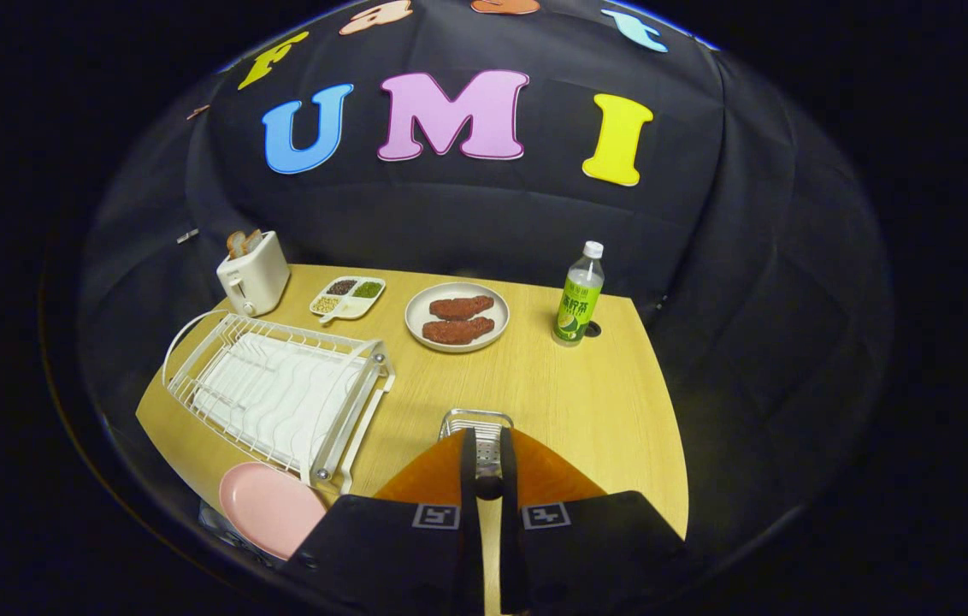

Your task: Take the plate from the dish rack, then take the spoon from the basket and place it into the plate.

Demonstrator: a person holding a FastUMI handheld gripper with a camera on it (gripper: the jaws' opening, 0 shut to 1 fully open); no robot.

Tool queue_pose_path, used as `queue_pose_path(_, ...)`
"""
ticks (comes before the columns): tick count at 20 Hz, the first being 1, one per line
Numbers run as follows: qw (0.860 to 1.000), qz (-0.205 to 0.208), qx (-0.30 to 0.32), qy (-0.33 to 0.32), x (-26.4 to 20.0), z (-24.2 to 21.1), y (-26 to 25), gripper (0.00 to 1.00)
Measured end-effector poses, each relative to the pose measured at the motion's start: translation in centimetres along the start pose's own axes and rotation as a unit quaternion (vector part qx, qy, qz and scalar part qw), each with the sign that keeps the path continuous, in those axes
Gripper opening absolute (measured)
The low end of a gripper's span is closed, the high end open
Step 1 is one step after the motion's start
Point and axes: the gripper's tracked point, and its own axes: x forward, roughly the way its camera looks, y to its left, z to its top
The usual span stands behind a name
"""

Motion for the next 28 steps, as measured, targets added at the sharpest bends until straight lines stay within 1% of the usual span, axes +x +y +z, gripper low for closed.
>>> queue_pose_path(3,1.000,0.006,-0.009,-0.024,-2.6,2.6,1.2,0.11)
queue_pose_path(6,0.999,0.033,-0.015,-0.039,-5.6,4.2,4.0,0.12)
queue_pose_path(9,0.996,0.079,-0.018,-0.038,-8.0,4.2,8.1,0.11)
queue_pose_path(11,0.992,0.120,-0.020,-0.028,-9.1,3.1,11.6,0.11)
queue_pose_path(14,0.985,0.171,-0.035,-0.012,-9.7,1.1,16.5,0.11)
queue_pose_path(16,0.979,0.199,-0.050,0.000,-9.2,-1.0,19.7,0.12)
queue_pose_path(19,0.970,0.229,-0.079,0.017,-7.2,-4.1,23.6,0.11)
queue_pose_path(22,0.964,0.244,-0.106,0.021,-4.9,-5.8,26.5,0.12)
queue_pose_path(24,0.962,0.248,-0.115,0.011,-4.2,-6.4,28.2,0.12)
queue_pose_path(26,0.961,0.251,-0.120,0.006,-3.4,-7.3,29.0,0.12)
queue_pose_path(28,0.957,0.256,-0.133,0.018,-2.8,-9.1,29.3,0.11)
